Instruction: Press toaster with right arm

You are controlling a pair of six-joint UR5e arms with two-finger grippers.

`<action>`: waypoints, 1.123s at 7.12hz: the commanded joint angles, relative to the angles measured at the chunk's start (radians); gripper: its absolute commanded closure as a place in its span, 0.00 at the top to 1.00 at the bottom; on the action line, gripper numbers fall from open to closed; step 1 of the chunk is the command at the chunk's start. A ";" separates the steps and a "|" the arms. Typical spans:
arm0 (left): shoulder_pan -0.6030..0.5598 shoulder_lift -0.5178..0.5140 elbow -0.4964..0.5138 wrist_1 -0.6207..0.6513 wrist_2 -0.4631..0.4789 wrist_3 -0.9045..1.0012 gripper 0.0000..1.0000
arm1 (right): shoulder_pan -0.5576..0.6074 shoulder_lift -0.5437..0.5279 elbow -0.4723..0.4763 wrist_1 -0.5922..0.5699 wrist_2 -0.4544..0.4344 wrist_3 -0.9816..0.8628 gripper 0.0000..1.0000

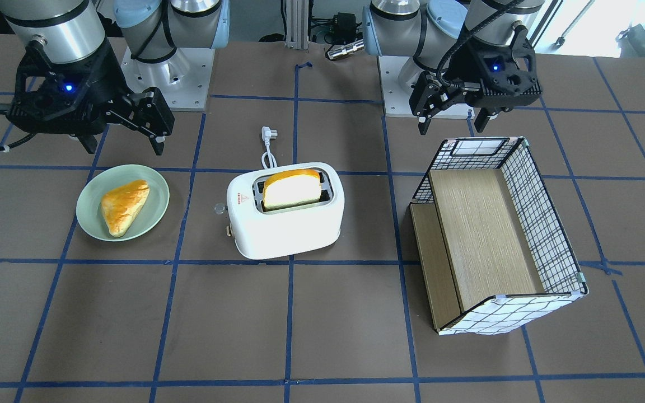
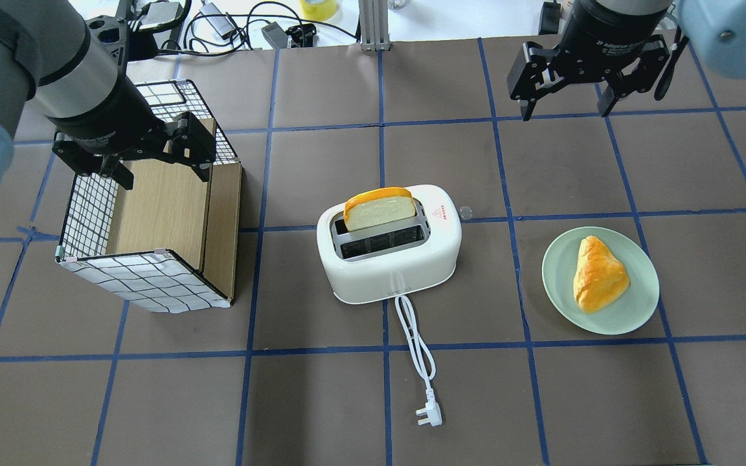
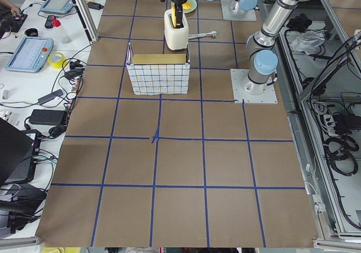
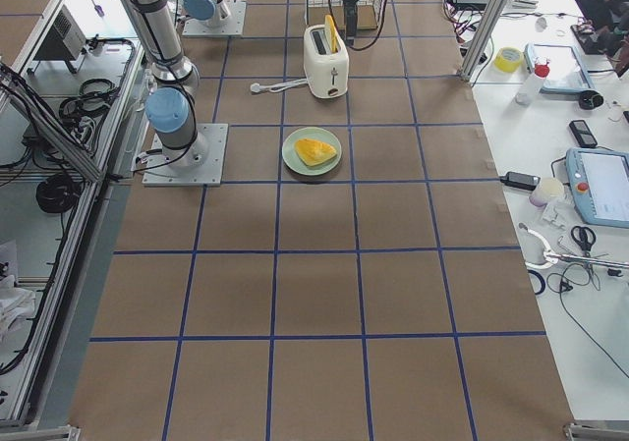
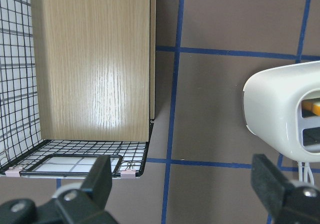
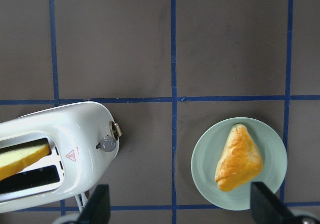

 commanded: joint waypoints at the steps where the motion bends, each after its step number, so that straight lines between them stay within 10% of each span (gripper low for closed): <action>1: 0.000 0.000 0.000 0.000 -0.001 0.000 1.00 | 0.000 -0.001 0.000 0.002 0.003 0.001 0.99; 4: 0.000 0.000 0.000 0.000 0.000 0.000 1.00 | -0.006 0.010 0.000 0.037 0.142 0.004 0.00; 8: 0.000 0.000 0.000 0.000 -0.001 0.000 1.00 | -0.061 0.045 0.104 0.018 0.395 0.001 0.00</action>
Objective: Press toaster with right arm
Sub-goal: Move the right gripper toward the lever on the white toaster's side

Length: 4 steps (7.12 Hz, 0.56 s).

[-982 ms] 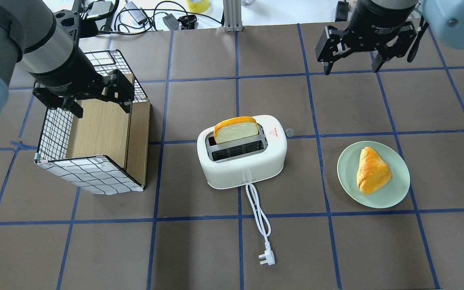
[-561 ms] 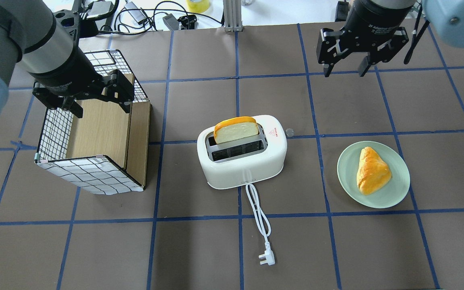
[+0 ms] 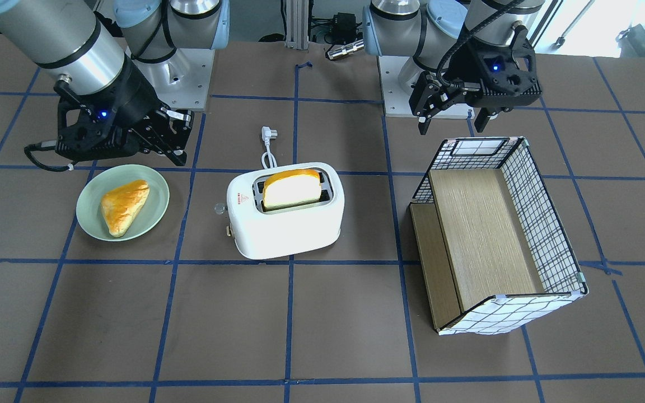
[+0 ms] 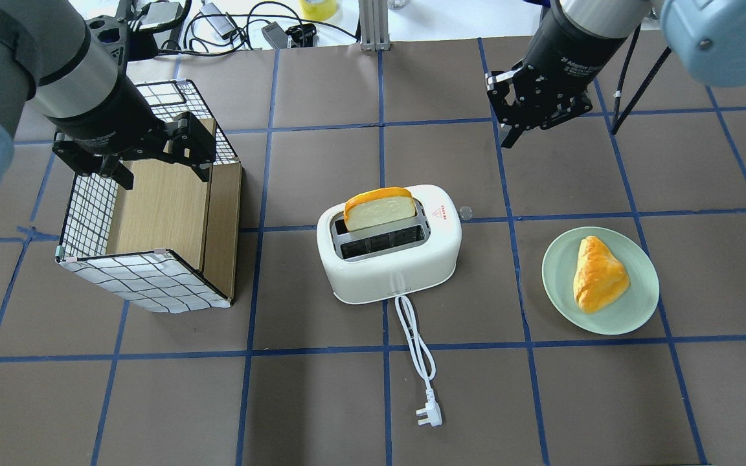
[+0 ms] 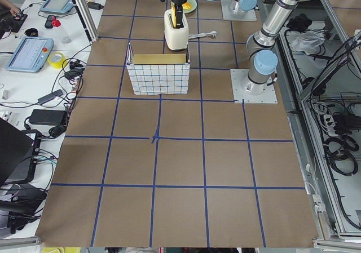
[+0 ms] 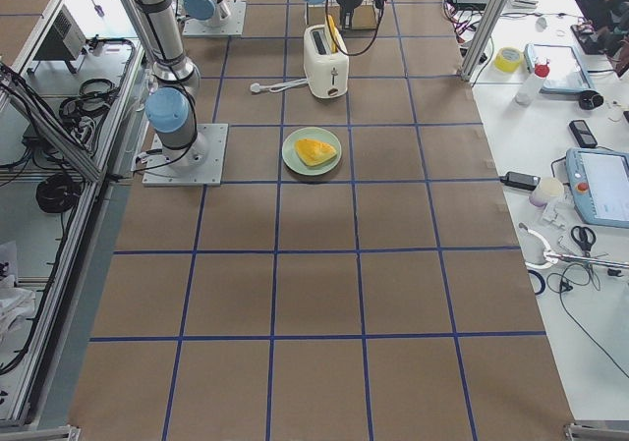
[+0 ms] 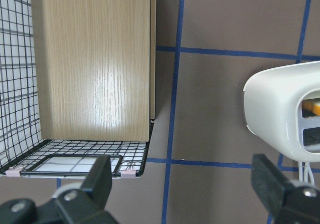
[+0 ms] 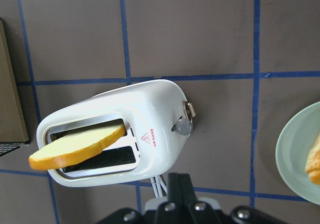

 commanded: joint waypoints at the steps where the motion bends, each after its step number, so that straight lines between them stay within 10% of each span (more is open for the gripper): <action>1: 0.000 0.000 0.000 0.000 -0.001 0.000 1.00 | -0.071 0.015 0.086 -0.011 0.178 -0.034 0.00; 4: 0.000 0.000 0.000 0.000 -0.001 0.000 1.00 | -0.113 0.019 0.202 -0.067 0.297 -0.172 0.00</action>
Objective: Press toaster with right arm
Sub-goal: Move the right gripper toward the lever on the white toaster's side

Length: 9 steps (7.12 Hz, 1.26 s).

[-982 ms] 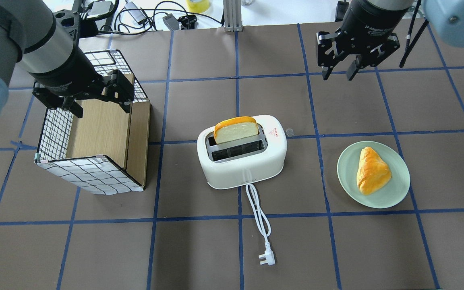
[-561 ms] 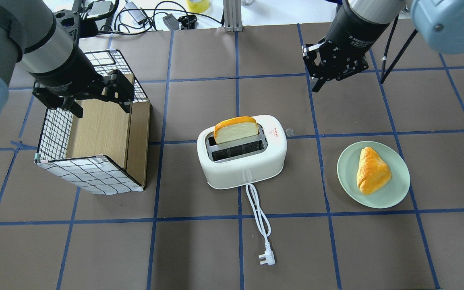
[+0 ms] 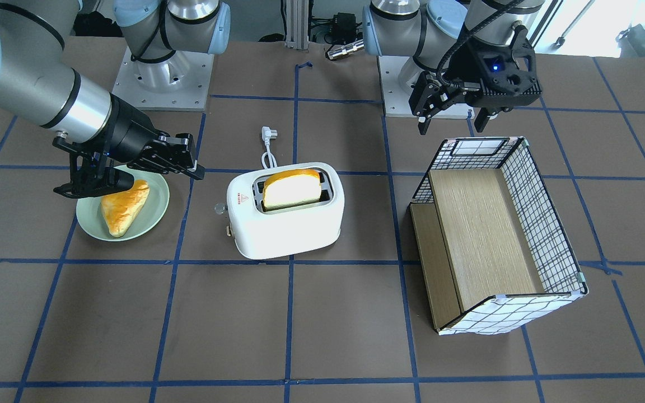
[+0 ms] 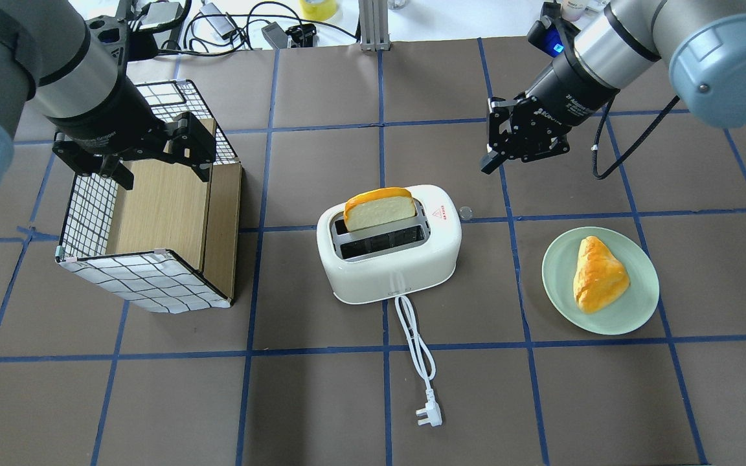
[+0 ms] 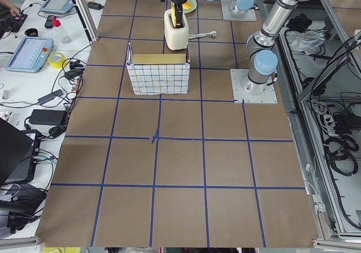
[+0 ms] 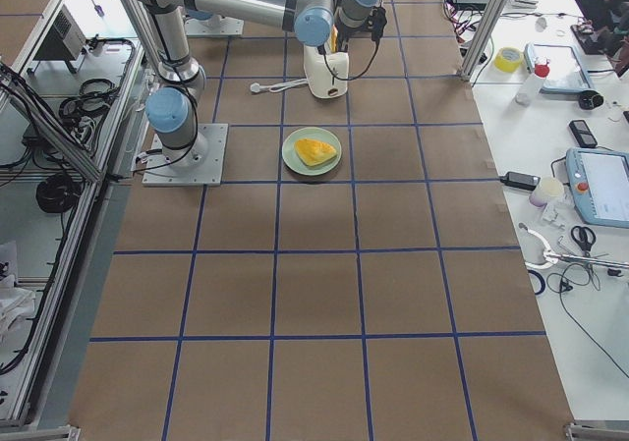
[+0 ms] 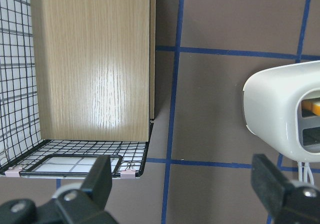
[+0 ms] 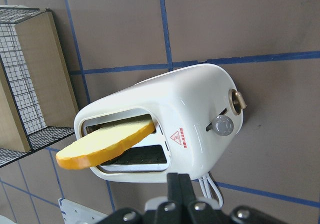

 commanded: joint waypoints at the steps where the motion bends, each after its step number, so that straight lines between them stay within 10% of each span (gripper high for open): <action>1: 0.000 0.000 0.000 0.000 0.002 0.000 1.00 | -0.016 0.012 0.097 -0.101 0.038 -0.054 0.00; 9: 0.000 0.000 0.000 0.000 0.000 0.000 1.00 | -0.036 0.058 0.266 -0.355 0.132 -0.056 0.00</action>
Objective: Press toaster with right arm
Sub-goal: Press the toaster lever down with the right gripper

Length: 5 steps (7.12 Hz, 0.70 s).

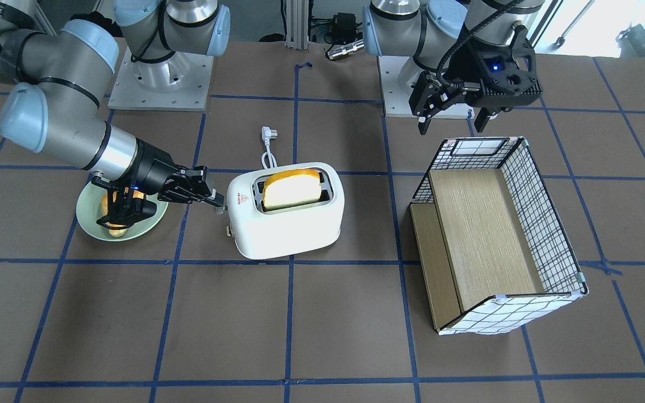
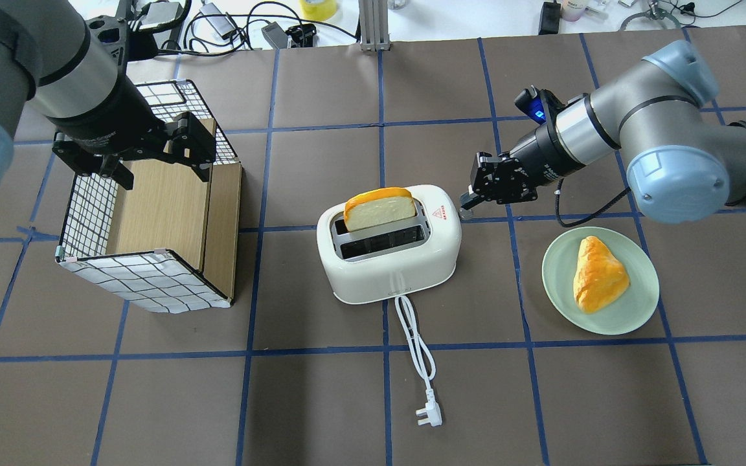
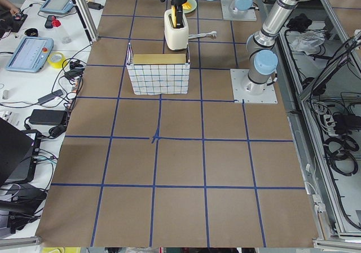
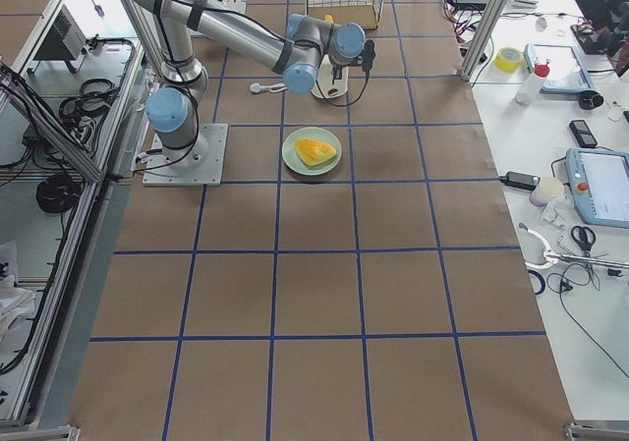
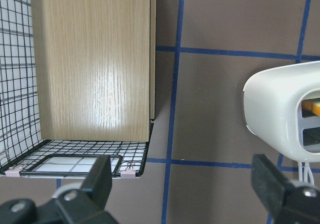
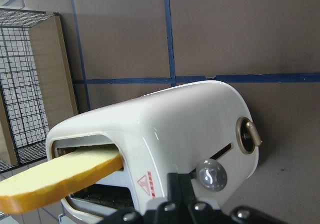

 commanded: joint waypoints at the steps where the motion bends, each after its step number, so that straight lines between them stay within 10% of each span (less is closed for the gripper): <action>1: 0.000 0.000 0.000 0.000 0.000 0.000 1.00 | 0.000 0.020 0.007 -0.020 0.001 0.000 0.00; 5: 0.000 0.000 0.000 0.000 0.000 0.000 1.00 | 0.001 0.040 0.012 -0.043 -0.002 -0.002 0.00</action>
